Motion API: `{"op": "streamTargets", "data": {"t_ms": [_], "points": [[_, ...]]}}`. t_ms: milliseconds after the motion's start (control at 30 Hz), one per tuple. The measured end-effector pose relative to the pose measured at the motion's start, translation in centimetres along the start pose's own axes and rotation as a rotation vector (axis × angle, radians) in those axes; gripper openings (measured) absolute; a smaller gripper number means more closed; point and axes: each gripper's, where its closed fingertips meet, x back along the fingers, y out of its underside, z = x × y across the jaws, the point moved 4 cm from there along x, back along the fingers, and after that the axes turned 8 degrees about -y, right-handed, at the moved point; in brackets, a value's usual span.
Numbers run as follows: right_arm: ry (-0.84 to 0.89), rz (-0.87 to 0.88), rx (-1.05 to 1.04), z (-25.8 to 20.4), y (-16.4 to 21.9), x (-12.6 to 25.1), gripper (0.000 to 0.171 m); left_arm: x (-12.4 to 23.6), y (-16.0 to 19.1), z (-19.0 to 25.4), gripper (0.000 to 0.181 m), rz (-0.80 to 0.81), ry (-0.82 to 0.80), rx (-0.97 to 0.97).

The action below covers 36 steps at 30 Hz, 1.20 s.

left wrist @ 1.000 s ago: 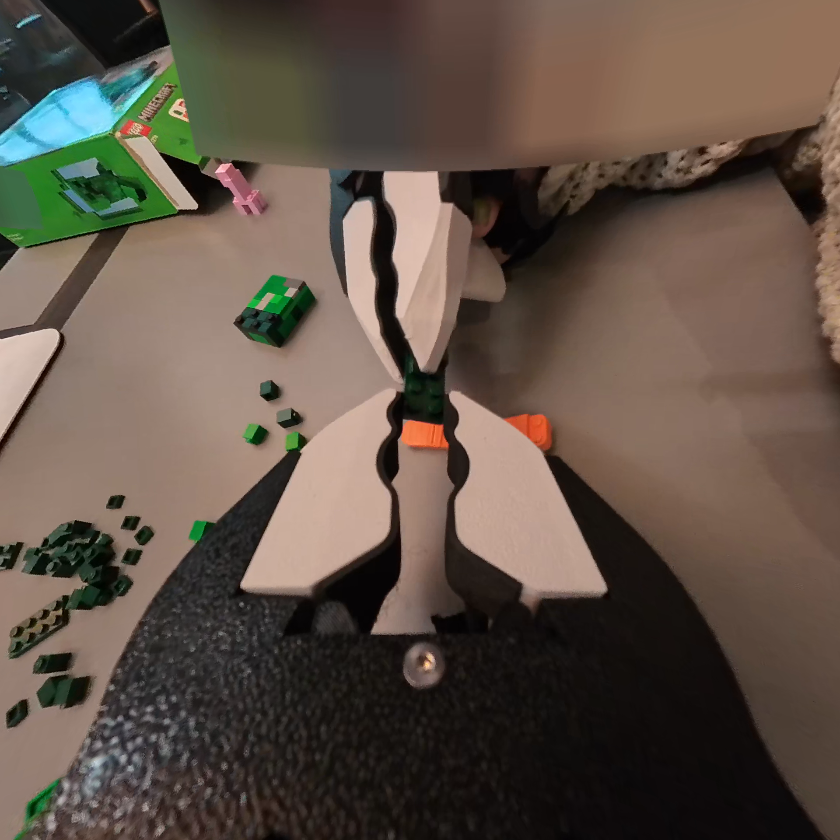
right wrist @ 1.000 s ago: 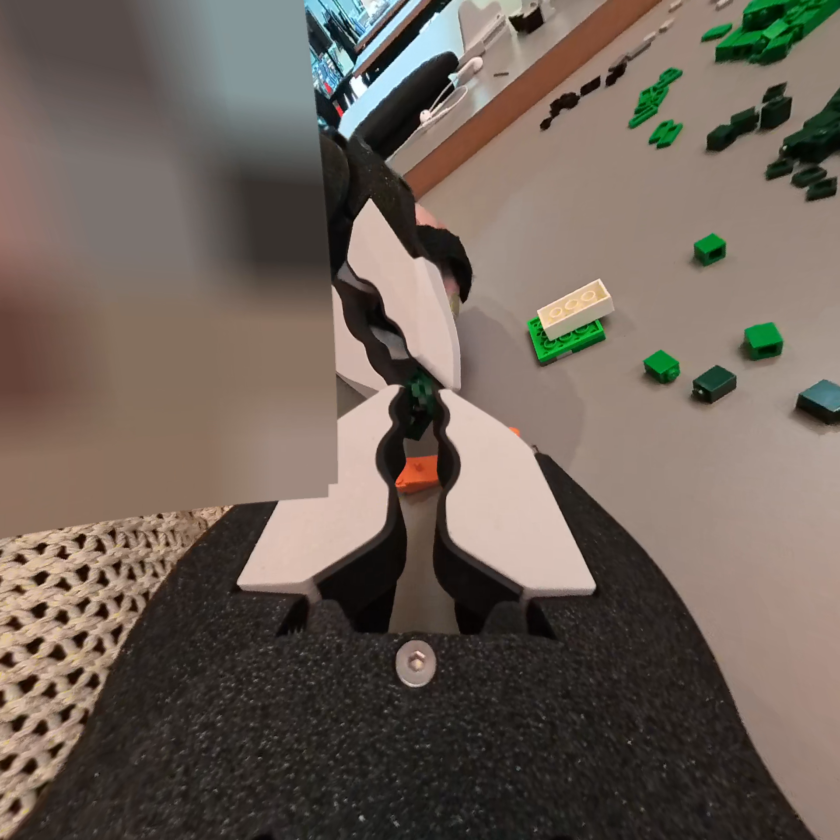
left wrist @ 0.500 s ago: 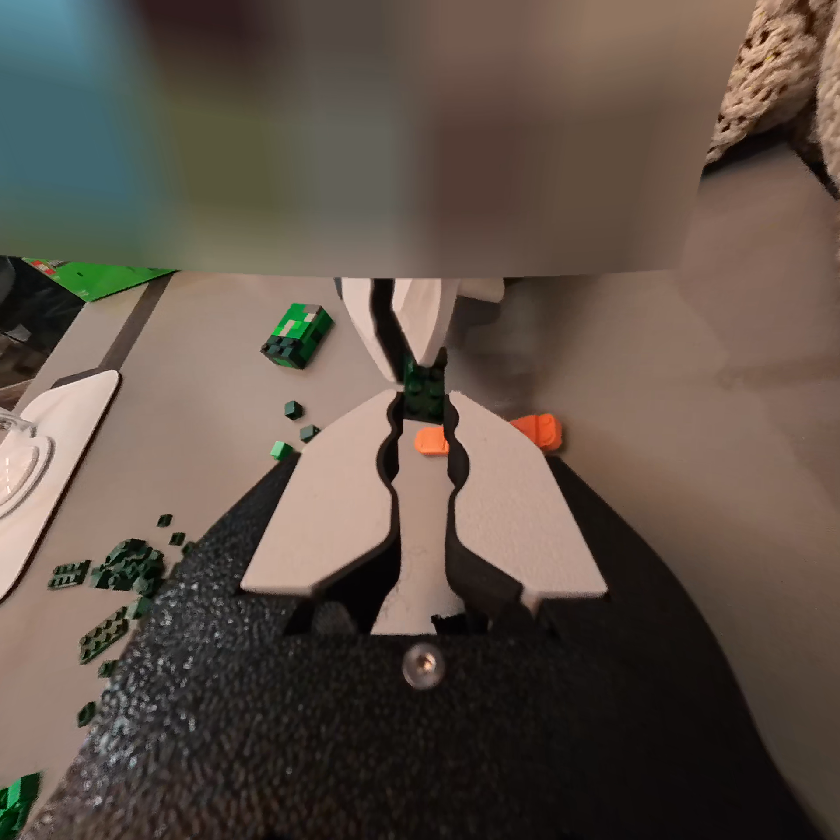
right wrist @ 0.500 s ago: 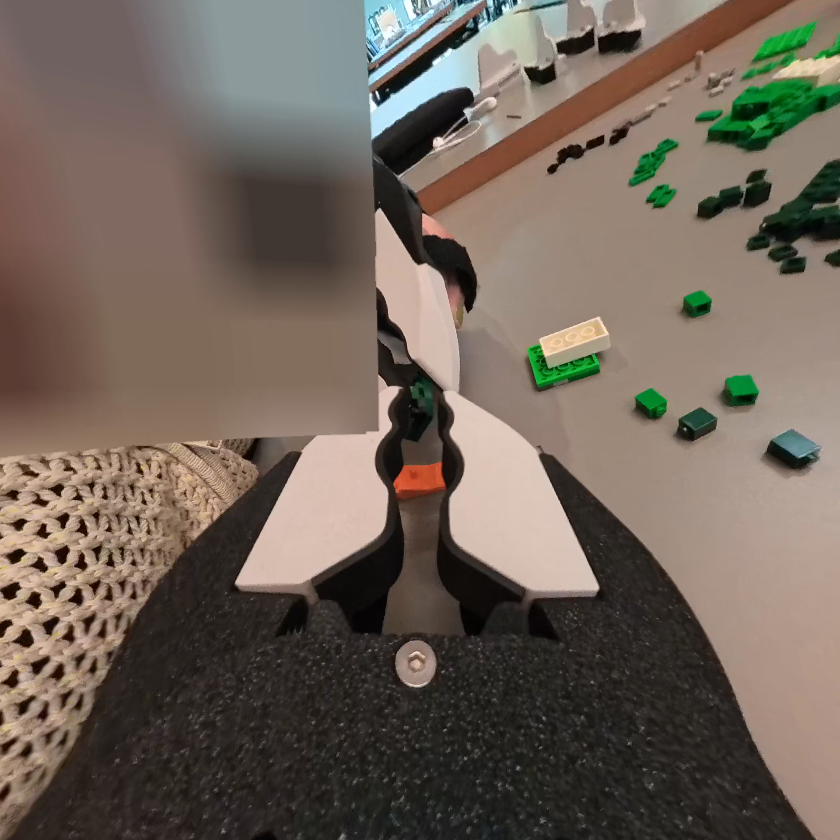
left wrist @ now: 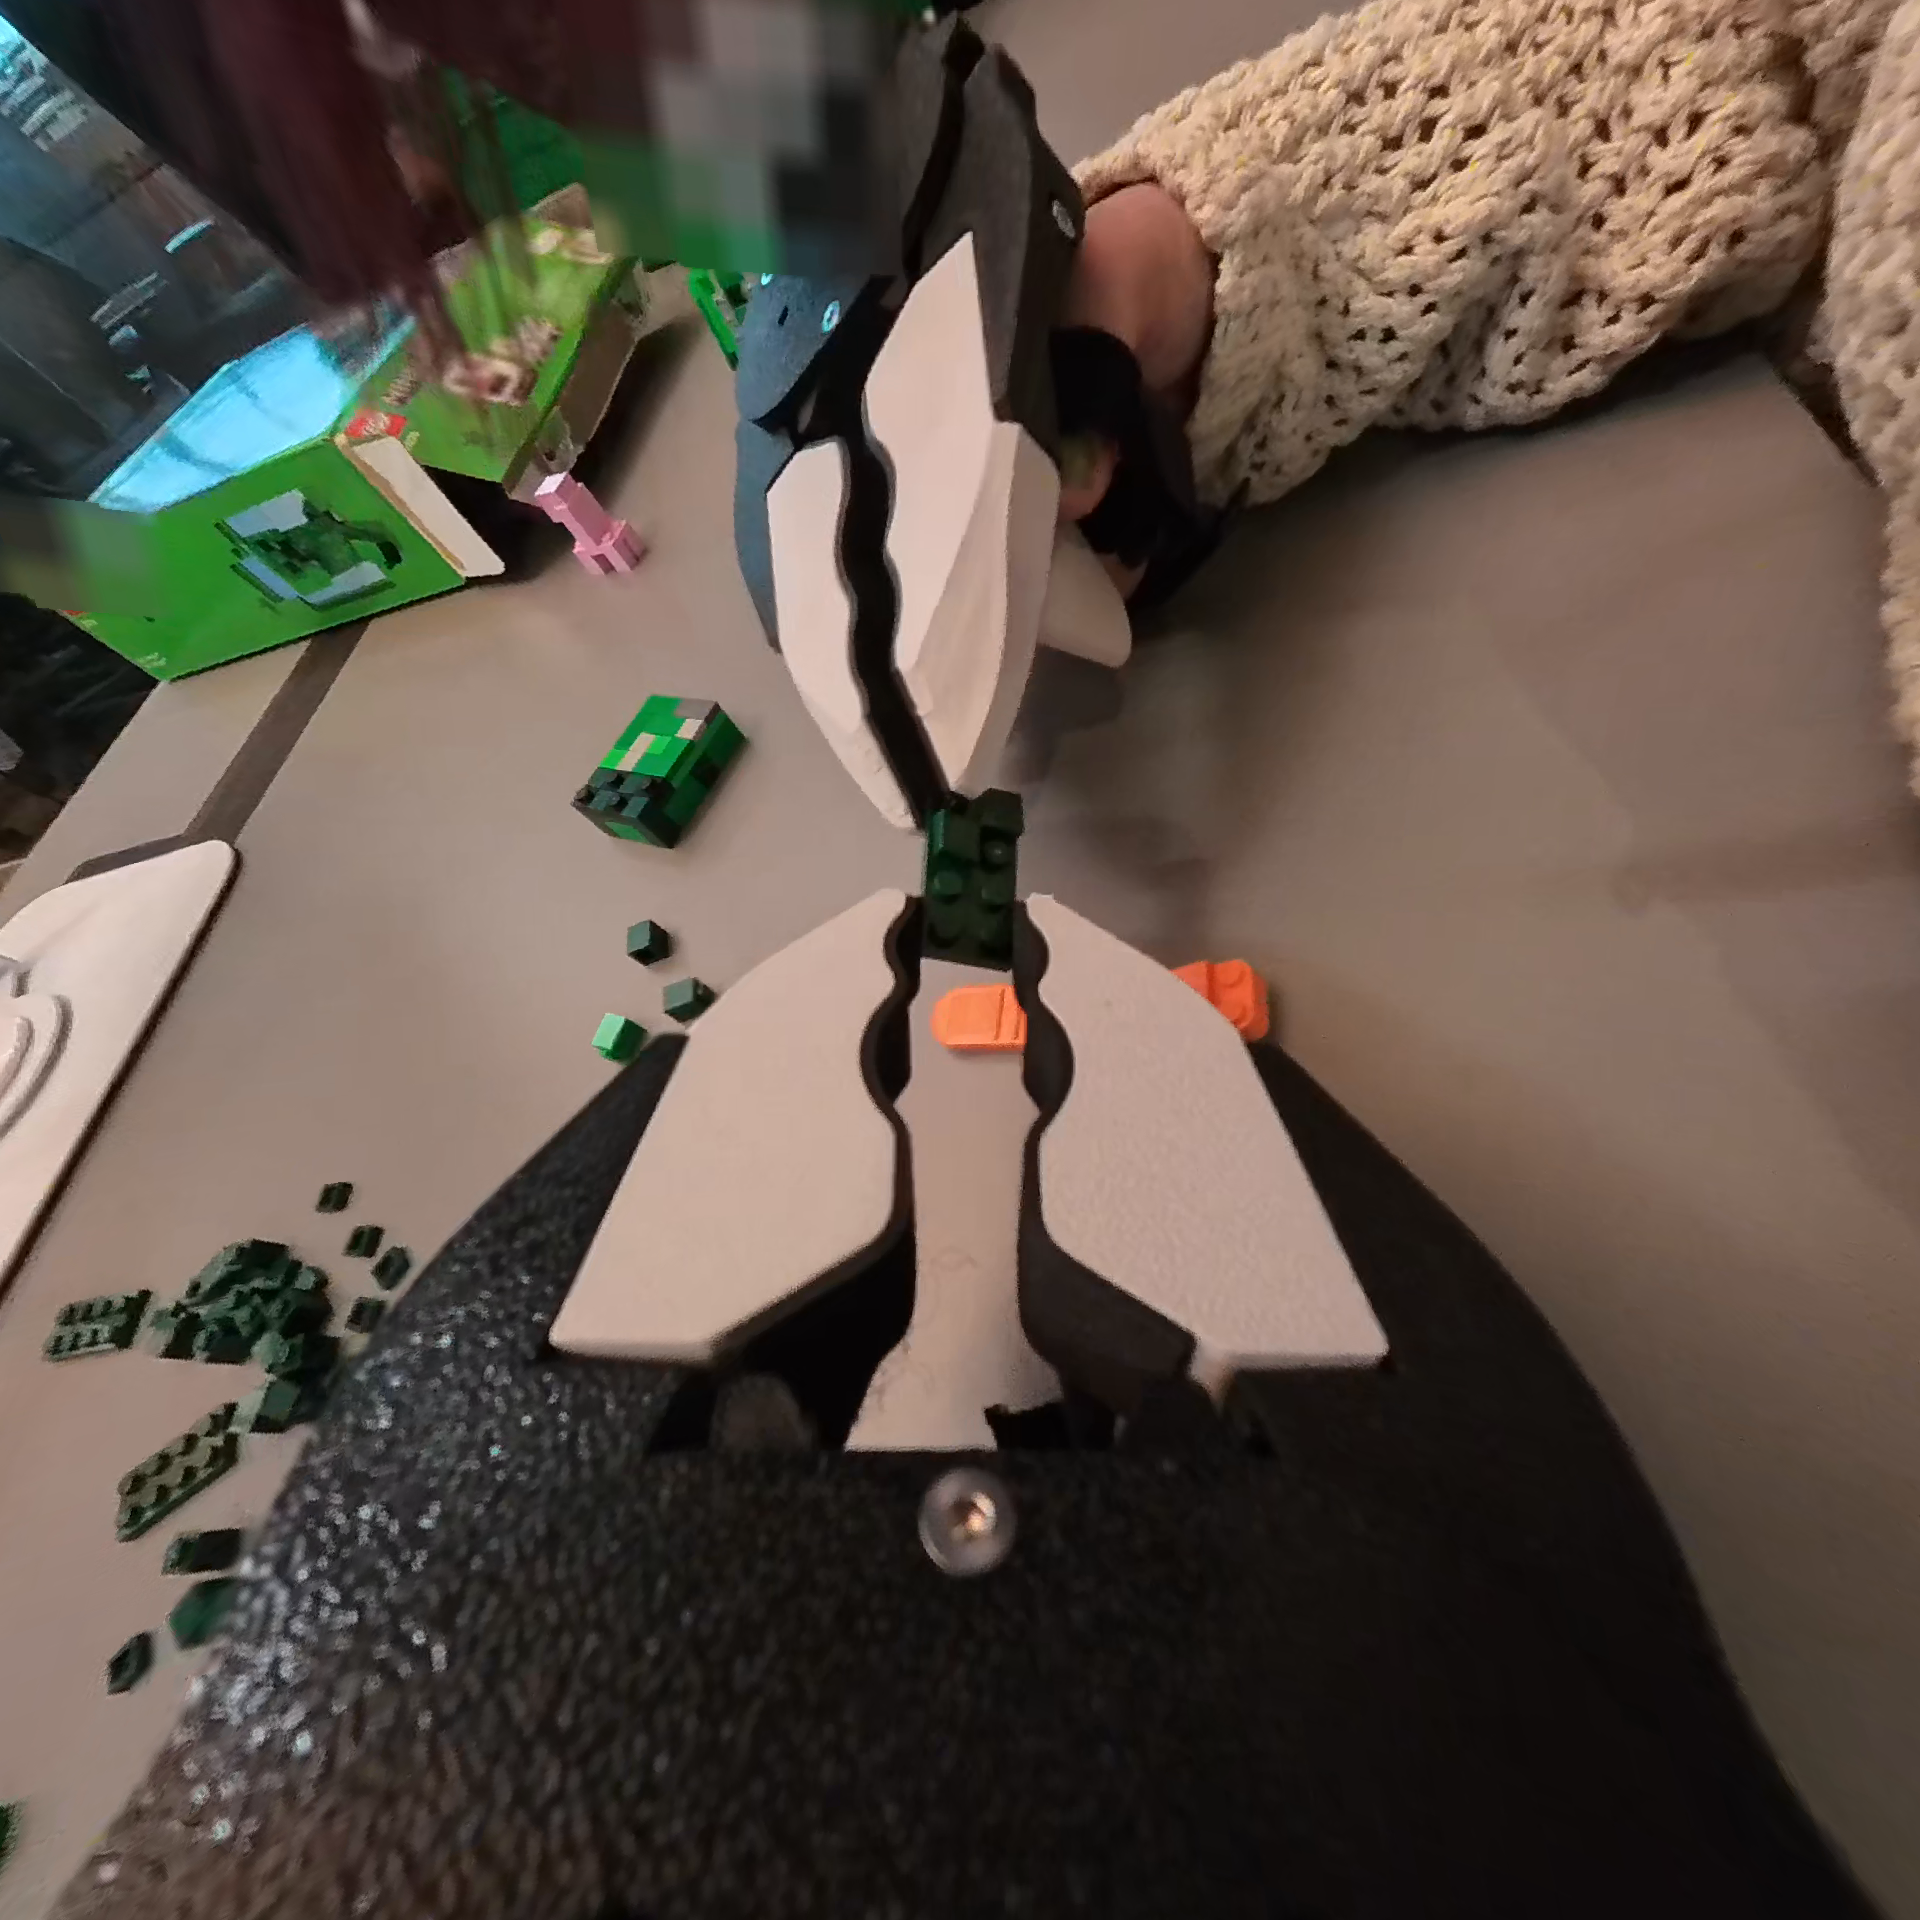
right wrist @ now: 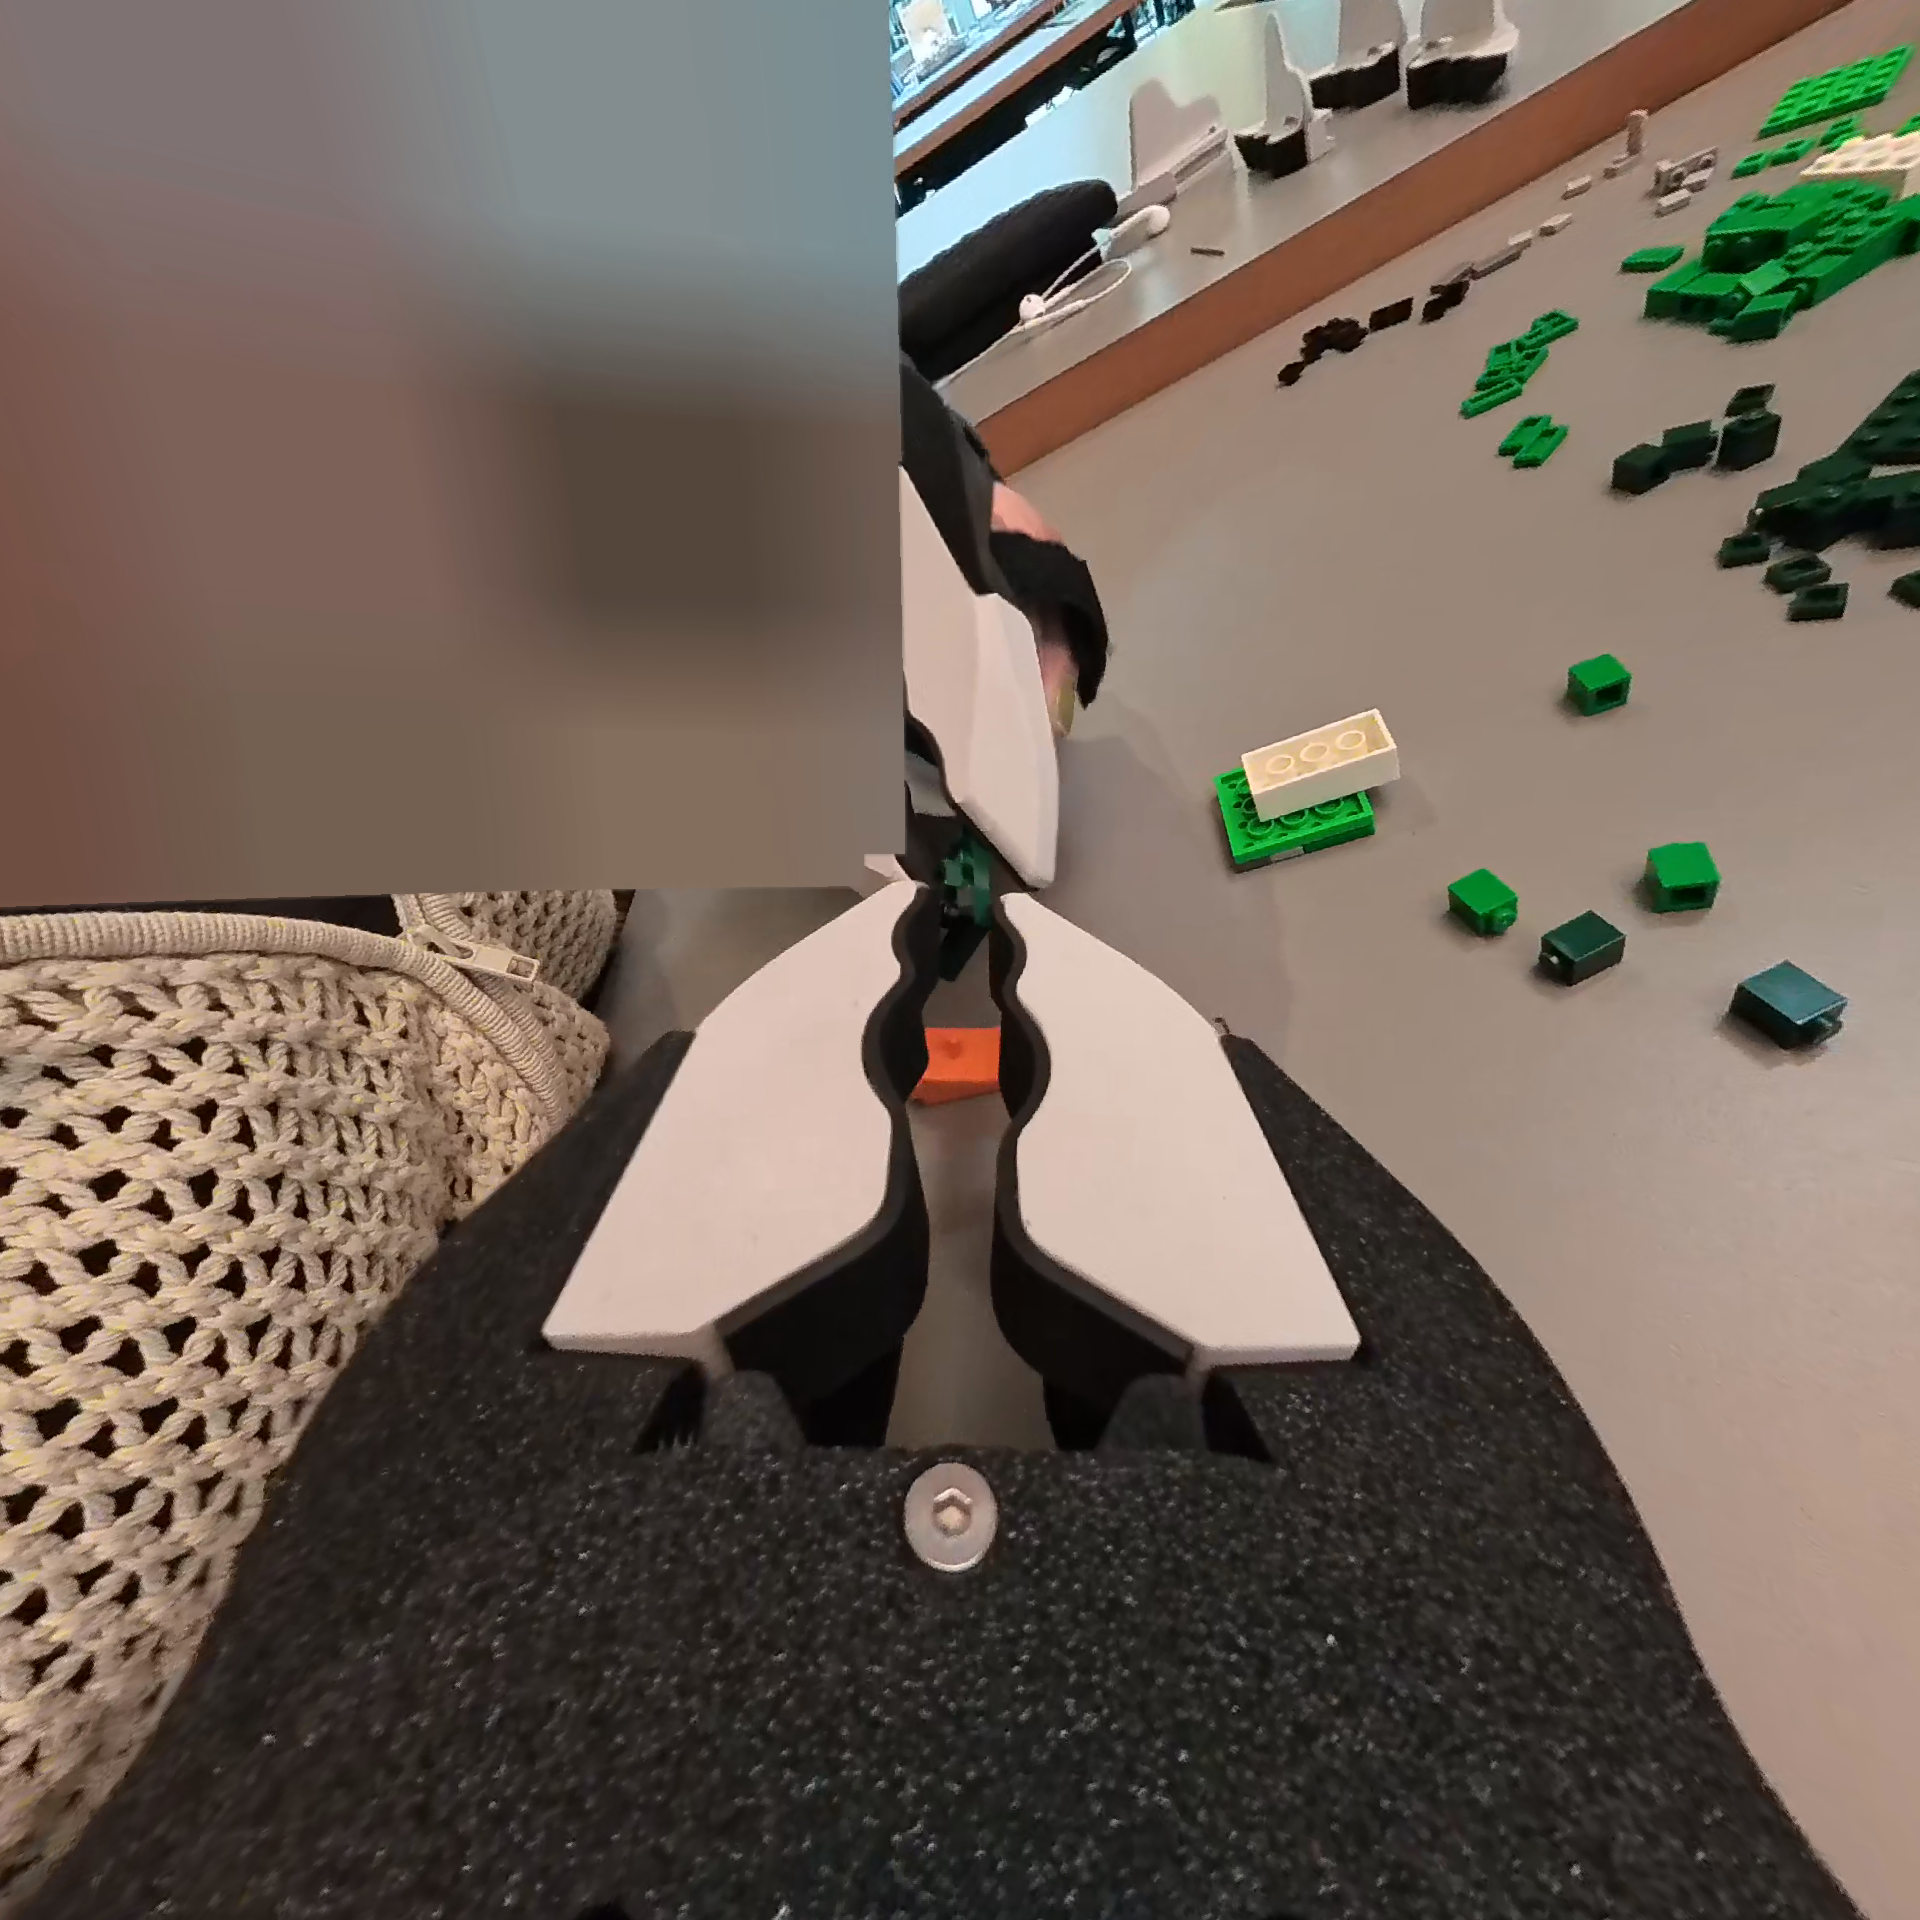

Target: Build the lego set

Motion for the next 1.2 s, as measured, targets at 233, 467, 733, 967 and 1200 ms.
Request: {"op": "streamTargets", "data": {"t_ms": [233,467,733,967,1200], "points": [[0.019,-0.015,-0.011,0.3,0.2,0.0,0.008,-0.2,0.4,-0.1,0.016,-0.024,0.016,0.047],[0.005,-0.011,-0.051,0.4,0.3,0.0,0.014,-0.2,0.4,-0.2,0.016,-0.032,0.004,0.039],[-0.004,-0.01,-0.041,0.2,0.3,0.0,0.008,-0.2,0.4,-0.2,0.016,-0.029,0.011,0.051],[0.015,-0.01,0.044,0.0,0.1,-0.3,0.008,-0.2,0.3,-0.8,0.032,0.018,0.117,0.339],[0.03,-0.025,0.215,-0.8,-0.1,-0.7,0.008,0.2,-0.3,-0.6,0.017,0.089,0.215,0.431]]}}
